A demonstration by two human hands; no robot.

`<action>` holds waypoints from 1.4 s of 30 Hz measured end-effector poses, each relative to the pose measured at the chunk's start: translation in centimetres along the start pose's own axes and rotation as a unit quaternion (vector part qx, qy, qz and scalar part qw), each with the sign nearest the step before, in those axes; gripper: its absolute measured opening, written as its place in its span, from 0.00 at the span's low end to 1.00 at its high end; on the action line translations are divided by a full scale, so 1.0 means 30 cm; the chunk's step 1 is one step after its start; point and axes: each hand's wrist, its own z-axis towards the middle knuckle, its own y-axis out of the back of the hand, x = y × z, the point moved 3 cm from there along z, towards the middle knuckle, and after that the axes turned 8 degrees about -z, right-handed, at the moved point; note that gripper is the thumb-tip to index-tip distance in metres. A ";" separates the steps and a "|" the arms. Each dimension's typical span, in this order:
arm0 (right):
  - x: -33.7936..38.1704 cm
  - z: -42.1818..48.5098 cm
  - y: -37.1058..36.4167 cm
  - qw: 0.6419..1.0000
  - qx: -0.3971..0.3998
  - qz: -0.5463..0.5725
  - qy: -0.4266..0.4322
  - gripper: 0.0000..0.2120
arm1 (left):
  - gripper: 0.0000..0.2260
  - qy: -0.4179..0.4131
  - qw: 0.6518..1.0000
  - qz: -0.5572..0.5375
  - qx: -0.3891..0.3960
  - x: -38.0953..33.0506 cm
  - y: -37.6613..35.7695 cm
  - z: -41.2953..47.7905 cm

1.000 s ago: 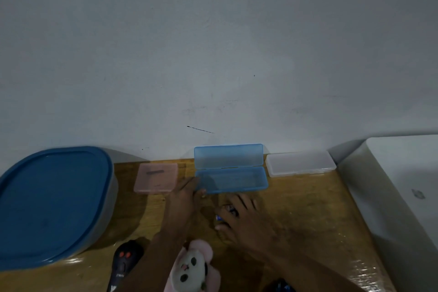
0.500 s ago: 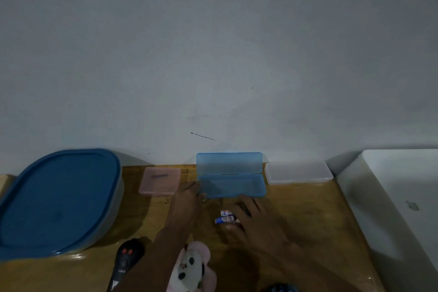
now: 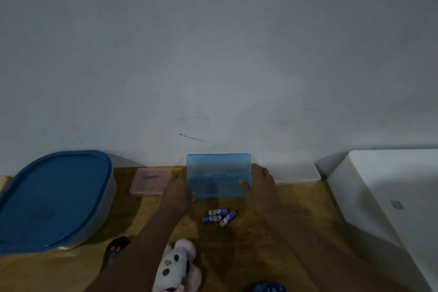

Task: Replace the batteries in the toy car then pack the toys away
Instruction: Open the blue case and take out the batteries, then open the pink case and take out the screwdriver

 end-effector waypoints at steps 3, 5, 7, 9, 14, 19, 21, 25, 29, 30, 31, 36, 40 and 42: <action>-0.005 0.064 0.002 0.995 0.040 0.067 -0.062 0.26 | 0.41 0.010 0.999 -0.009 0.038 0.002 0.007 0.036; -0.004 0.090 0.001 0.991 0.052 0.084 -0.088 0.23 | 0.44 -0.009 0.998 -0.013 0.058 0.016 0.016 0.061; -0.006 0.105 -0.001 0.991 0.052 0.082 -0.091 0.19 | 0.43 -0.029 0.998 -0.012 0.063 0.032 0.020 0.078; -0.011 0.109 -0.003 0.990 0.050 0.095 -0.095 0.17 | 0.39 -0.027 0.998 -0.032 0.050 0.018 0.029 0.071; -0.029 0.083 0.008 0.989 0.028 0.104 -0.100 0.16 | 0.30 0.032 0.997 -0.055 0.035 0.009 0.029 0.050; -0.021 0.037 0.003 0.998 0.023 0.029 -0.054 0.18 | 0.19 0.055 0.998 -0.036 -0.018 0.027 0.032 0.009; -0.021 0.020 -0.007 0.999 0.039 0.009 -0.034 0.21 | 0.17 0.051 0.998 -0.035 -0.030 0.039 0.031 -0.012; -0.011 -0.003 -0.024 0.998 0.057 -0.037 -0.001 0.25 | 0.17 0.025 0.999 -0.020 -0.021 0.043 0.025 -0.022; 0.002 0.010 -0.016 0.996 0.045 -0.075 0.029 0.18 | 0.14 0.015 1.000 -0.001 -0.022 0.040 0.026 -0.014; 0.005 0.014 -0.014 0.995 0.045 -0.083 0.032 0.17 | 0.14 0.016 0.999 0.000 -0.029 0.041 0.030 -0.012; 0.009 0.019 -0.012 0.994 0.046 -0.095 0.037 0.17 | 0.14 0.017 0.999 -0.007 -0.037 0.044 0.031 -0.008; 0.000 0.042 -0.036 0.989 0.055 -0.131 0.049 0.14 | 0.15 0.022 0.999 -0.024 -0.042 0.037 0.021 0.009; -0.015 0.042 -0.071 0.980 0.056 -0.179 0.070 0.14 | 0.12 0.009 1.000 -0.009 -0.023 0.034 0.010 0.010; -0.011 0.033 -0.060 0.984 0.037 -0.160 0.065 0.13 | 0.12 0.016 1.000 0.004 -0.015 0.029 0.011 0.011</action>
